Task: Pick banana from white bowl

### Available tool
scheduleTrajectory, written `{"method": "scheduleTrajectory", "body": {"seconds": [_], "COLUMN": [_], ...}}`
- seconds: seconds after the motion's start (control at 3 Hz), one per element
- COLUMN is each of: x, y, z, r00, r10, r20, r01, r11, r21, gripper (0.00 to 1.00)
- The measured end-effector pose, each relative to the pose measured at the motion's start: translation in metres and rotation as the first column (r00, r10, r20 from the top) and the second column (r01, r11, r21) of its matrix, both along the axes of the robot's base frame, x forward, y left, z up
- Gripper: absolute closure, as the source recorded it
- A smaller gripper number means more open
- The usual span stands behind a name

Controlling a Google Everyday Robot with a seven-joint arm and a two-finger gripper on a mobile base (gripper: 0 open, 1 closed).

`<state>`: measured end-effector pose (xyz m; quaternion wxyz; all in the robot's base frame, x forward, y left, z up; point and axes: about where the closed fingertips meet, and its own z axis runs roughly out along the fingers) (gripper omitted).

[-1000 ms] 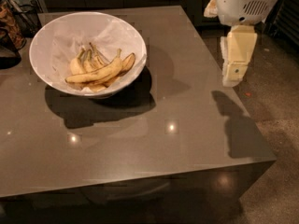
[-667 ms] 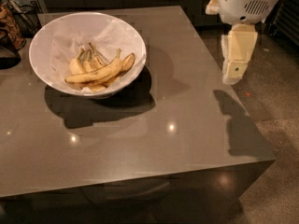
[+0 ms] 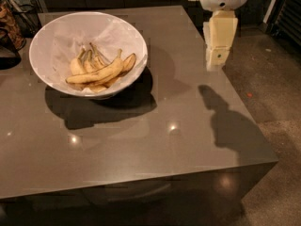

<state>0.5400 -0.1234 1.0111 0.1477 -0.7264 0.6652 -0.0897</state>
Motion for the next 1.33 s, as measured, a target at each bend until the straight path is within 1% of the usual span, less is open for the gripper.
{"method": "scheduleTrajectory", "body": {"seconds": [0.33,0.67,1.0,1.33], "x": [0.02,0.037,0.037,0.046], "y": [0.03,0.052,0.052,0.094], "z": [0.005,0.01,0.01,0.004], "r00": [0.9967,0.99,0.99,0.9683], "r10": [0.077,0.124,0.125,0.245], "r20": [0.026,0.067,0.066,0.051], "r01": [-0.075,-0.119,-0.119,-0.241], "r11": [0.995,0.99,0.99,0.968], "r21": [-0.061,-0.079,-0.079,-0.069], "gripper": [0.0,0.0,0.0,0.0]}}
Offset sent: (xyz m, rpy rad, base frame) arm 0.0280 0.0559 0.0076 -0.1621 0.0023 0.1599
